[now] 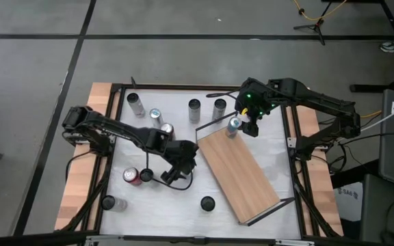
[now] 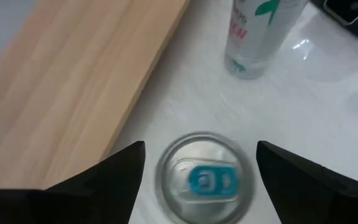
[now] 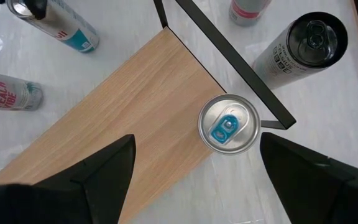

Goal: Place canned beverage on shelf
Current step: Put the blue soda can on the shelf aligned with the other blue soda can

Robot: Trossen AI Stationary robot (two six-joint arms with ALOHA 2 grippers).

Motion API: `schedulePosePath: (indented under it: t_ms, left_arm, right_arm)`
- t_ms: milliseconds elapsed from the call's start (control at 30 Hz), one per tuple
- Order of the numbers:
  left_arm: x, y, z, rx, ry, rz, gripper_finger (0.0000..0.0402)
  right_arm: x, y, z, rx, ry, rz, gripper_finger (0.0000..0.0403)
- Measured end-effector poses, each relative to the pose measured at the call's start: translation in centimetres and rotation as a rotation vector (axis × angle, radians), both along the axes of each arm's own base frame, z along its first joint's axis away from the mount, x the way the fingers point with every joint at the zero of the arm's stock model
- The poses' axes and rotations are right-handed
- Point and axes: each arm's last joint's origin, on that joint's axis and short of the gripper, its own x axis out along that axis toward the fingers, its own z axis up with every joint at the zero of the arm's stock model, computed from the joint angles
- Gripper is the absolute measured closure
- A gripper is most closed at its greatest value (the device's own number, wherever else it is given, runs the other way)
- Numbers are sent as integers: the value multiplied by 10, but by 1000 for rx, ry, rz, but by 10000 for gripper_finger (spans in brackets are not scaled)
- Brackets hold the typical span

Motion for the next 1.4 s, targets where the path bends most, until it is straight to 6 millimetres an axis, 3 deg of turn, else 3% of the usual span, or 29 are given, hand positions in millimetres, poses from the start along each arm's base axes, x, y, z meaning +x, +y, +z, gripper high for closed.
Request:
schedulePosePath:
  t_ms: [333,600,733,1200,1400]
  left_arm:
    - [-2,-6,12,-45,-50,272,103]
    - [-5,-8,42,-209,-144,565,104]
    - [-7,-16,53,-221,-184,633,104]
    - [-27,-60,52,-243,-259,871,104]
    - [-34,-67,40,-246,-265,955,104]
  right_arm:
    - [0,0,0,0,0,0,68]
    - [0,0,0,1,-4,-5,68]
    - [1,0,0,1,-9,-6,68]
    - [1,0,1,0,-15,-7,68]
    - [1,0,1,0,-15,-7,68]
